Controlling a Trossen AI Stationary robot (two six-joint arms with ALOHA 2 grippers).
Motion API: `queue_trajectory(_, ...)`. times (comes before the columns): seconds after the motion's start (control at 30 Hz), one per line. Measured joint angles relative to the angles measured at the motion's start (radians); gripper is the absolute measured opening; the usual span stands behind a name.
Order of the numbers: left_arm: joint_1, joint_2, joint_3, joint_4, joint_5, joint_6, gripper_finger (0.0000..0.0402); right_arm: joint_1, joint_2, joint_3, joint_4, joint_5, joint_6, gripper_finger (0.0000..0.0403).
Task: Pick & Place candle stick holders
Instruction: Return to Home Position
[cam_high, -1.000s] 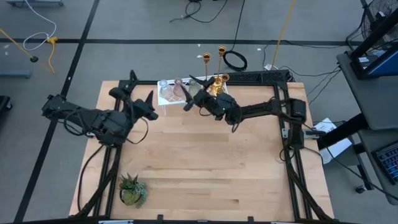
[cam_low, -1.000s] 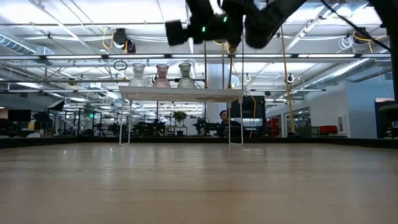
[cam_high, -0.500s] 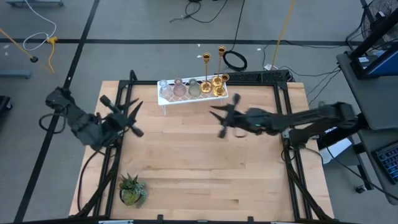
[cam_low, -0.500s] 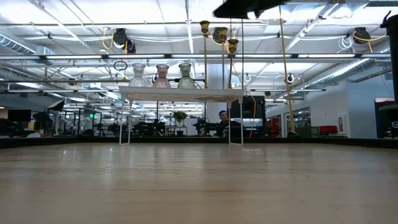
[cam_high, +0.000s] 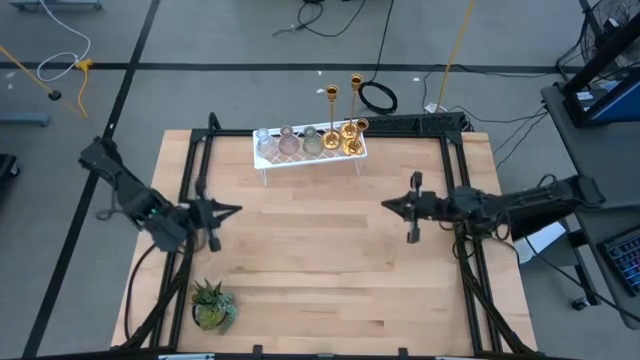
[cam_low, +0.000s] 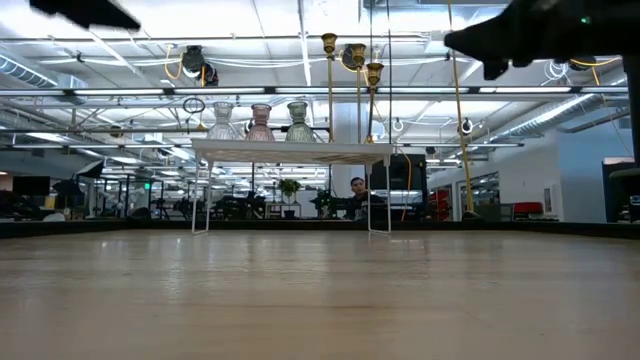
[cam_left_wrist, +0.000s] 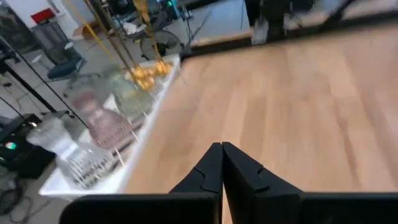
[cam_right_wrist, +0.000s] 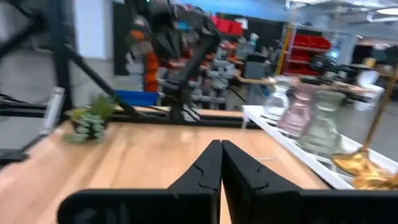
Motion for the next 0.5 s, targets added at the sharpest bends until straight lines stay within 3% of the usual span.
queue_trajectory(0.3,-0.009,-0.160,-0.320,0.267,0.019,0.073,0.0005,-0.001,-0.209,-0.148,-0.007,-0.112,0.070,0.0000)
queue_trajectory(0.5,-0.006,-0.290,-0.497,0.591,0.064,0.273,0.0017,-0.001,-0.296,-0.234,-0.019,-0.112,0.098,0.0000)
